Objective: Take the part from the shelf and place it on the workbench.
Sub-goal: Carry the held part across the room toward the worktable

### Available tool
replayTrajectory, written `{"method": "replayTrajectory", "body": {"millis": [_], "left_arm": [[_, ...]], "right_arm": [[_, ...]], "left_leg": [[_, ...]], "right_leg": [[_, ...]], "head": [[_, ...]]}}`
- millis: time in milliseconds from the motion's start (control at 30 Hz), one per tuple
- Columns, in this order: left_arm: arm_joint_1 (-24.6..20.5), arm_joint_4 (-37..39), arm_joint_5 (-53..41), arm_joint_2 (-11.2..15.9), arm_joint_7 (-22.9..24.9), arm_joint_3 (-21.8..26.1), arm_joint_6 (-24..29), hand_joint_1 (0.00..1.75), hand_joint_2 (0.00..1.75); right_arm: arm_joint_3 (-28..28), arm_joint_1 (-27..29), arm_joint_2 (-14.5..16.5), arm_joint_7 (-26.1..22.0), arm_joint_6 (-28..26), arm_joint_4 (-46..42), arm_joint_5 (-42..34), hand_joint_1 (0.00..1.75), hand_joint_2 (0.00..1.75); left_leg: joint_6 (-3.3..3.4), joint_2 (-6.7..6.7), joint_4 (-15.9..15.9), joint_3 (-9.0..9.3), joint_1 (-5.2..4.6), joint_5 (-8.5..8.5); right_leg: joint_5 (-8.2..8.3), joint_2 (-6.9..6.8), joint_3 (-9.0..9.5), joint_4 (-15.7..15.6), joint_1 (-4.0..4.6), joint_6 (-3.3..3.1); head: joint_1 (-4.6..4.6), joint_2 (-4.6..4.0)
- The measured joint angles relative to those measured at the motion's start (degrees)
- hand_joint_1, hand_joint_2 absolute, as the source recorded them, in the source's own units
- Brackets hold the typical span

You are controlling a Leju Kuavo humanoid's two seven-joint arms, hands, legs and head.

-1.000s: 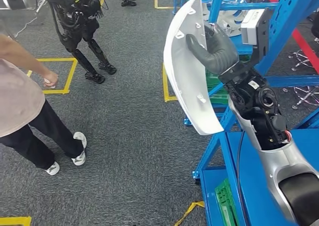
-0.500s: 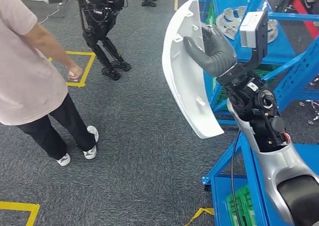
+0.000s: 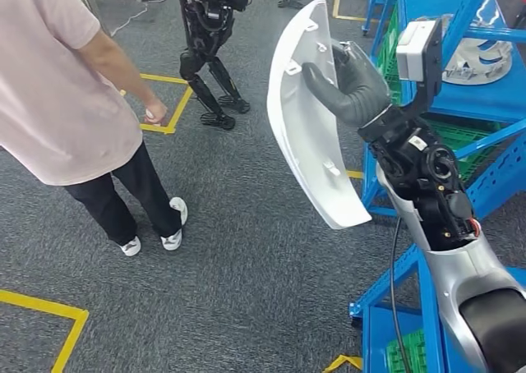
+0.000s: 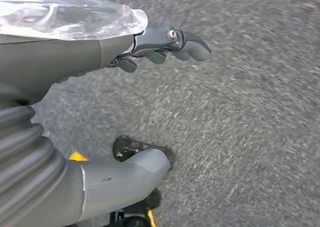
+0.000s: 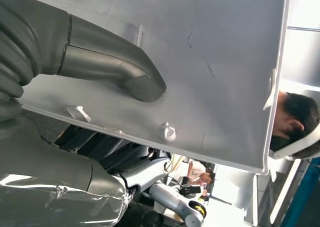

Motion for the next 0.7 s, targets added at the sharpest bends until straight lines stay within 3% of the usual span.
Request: {"method": "replayTrajectory", "body": {"millis": [67, 100, 167, 233, 267, 333, 400, 433, 500, 533, 567, 600, 633, 700], "left_arm": [[0.1, 0.0, 0.0, -0.1, 0.4, 0.0, -0.2, 0.0, 1.75], [0.1, 0.0, 0.0, -0.1, 0.5, 0.0, -0.3, 0.0, 1.75], [0.2, 0.0, 0.0, 0.0, 0.7, 0.0, -0.4, 0.0, 1.75], [0.0, 0.0, 0.0, 0.2, 0.7, 0.0, -0.5, 0.0, 1.75], [0.0, 0.0, 0.0, 0.2, 0.7, 0.0, -0.5, 0.0, 1.75], [0.1, 0.0, 0.0, 0.2, 0.7, 0.0, -0.5, 0.0, 1.75], [0.1, 0.0, 0.0, 0.3, 0.8, 0.0, -0.3, 0.0, 1.75], [0.1, 0.0, -0.1, 0.3, 0.8, 0.0, -0.2, 0.0, 1.75], [0.0, 0.0, -0.1, 0.3, 0.9, -0.1, -0.1, 0.0, 1.75], [-0.1, 0.0, -0.1, 0.3, 0.9, -0.1, -0.1, 0.0, 1.75], [0.0, 0.0, -0.1, 0.3, 0.9, -0.3, -0.1, 0.0, 1.75], [0.0, 0.0, -0.1, 0.3, 0.9, -0.4, -0.1, 0.0, 1.75], [0.0, 0.0, -0.1, 0.3, 0.9, -0.6, -0.1, 0.0, 1.75], [-0.1, 0.0, -0.1, 0.2, 0.9, -0.8, -0.1, 0.0, 1.75]], "right_arm": [[0.1, 0.0, 0.1, 0.0, 0.0, 0.1, 0.0, 1.75, 1.75], [0.2, 0.1, 0.2, 0.0, 0.1, 0.1, 0.0, 1.75, 1.75], [0.3, 0.1, 0.4, 0.0, 0.1, 0.2, 0.0, 1.75, 1.75], [0.3, 0.0, 0.4, 0.0, 0.1, 0.2, 0.0, 1.75, 1.75], [0.3, -0.1, 0.4, 0.0, 0.1, 0.2, 0.0, 1.75, 1.75], [0.3, -0.2, 0.5, 0.1, 0.1, 0.2, 0.0, 1.75, 1.75], [0.3, -0.2, 0.6, 0.1, 0.2, 0.2, 0.0, 1.75, 1.75], [0.3, -0.2, 0.7, 0.1, 0.2, 0.2, 0.0, 1.75, 1.75], [0.2, -0.1, 0.7, 0.2, 0.2, 0.2, 0.0, 1.75, 1.75], [0.2, 0.1, 0.7, 0.2, 0.2, 0.2, 0.0, 1.75, 1.75], [0.2, 0.3, 0.7, 0.2, 0.2, 0.2, 0.0, 1.75, 1.75], [0.2, 0.5, 0.7, 0.3, 0.2, 0.3, 0.0, 1.75, 1.75], [0.2, 0.5, 0.7, 0.3, 0.2, 0.3, 0.0, 1.75, 1.75], [0.2, 0.5, 0.7, 0.2, 0.3, 0.4, 0.0, 1.75, 1.75]], "left_leg": [[-0.34, 0.56, 6.0, -3.09, 0.05, -1.77], [-0.46, 0.72, 5.9, -3.06, 0.09, -1.12], [-0.53, 1.66, -0.9, 0.55, 0.2, 2.37], [-0.15, 3.17, -8.5, 4.59, 0.04, 4.91], [0.2, 3.52, -10.2, 5.49, -0.08, 5.26], [1.09, 2.8, -10.7, 5.62, -0.24, 5.18], [1.85, 2.02, -10.8, 5.8, -0.11, 5.23], [2.21, 1.63, -10.9, 5.9, 0.0, 5.31], [2.65, 0.78, -10.9, 5.95, -0.04, 5.32], [2.73, 0.26, -10.9, 5.95, -0.11, 5.31], [2.76, -0.3, -10.9, 5.96, -0.18, 5.3], [2.77, -0.92, -10.9, 6.0, -0.22, 5.29], [2.75, -1.53, -10.8, 6.07, -0.22, 5.28], [2.62, -2.72, -10.8, 6.12, -0.26, 5.26]], "right_leg": [[-0.04, -1.12, -0.08, 0.0, 0.07, -0.08], [-0.08, -1.63, -0.08, 0.0, 0.04, -0.04], [-0.24, -2.58, 0.04, 0.1, -0.02, 0.21], [-0.63, -3.32, 0.11, 0.3, 0.26, 0.81], [-0.82, -3.64, 0.18, 0.4, 0.46, 1.13], [-1.1, -4.27, 0.48, 0.3, 0.53, 1.72], [-2.2, -3.28, 0.15, 1.5, 0.22, 2.33], [-3.58, -2.2, -0.79, 3.6, 0.11, 2.57], [-7.46, -0.27, -4.4, 11.5, 0.03, 2.75], [-8.92, 0.03, -6.33, 15.5, 0.03, 2.76], [-9.38, 0.13, -7.62, 18.0, 0.03, 2.71], [-8.59, 0.19, -7.86, 18.1, 0.03, 2.57], [-6.75, 0.39, -7.0, 15.8, 0.03, 2.35], [-2.27, 2.26, -3.5, 7.6, 0.05, 1.7]], "head": [[-0.45, 0.0], [-0.63, 0.0], [-0.98, 0.0], [-1.27, 0.0], [-1.19, 0.0], [-0.76, 0.0], [-0.53, 0.0], [-0.36, 0.0], [0.33, 0.0], [0.71, 0.0], [1.01, 0.0], [1.26, 0.0], [1.47, 0.0], [1.86, 0.0]]}}
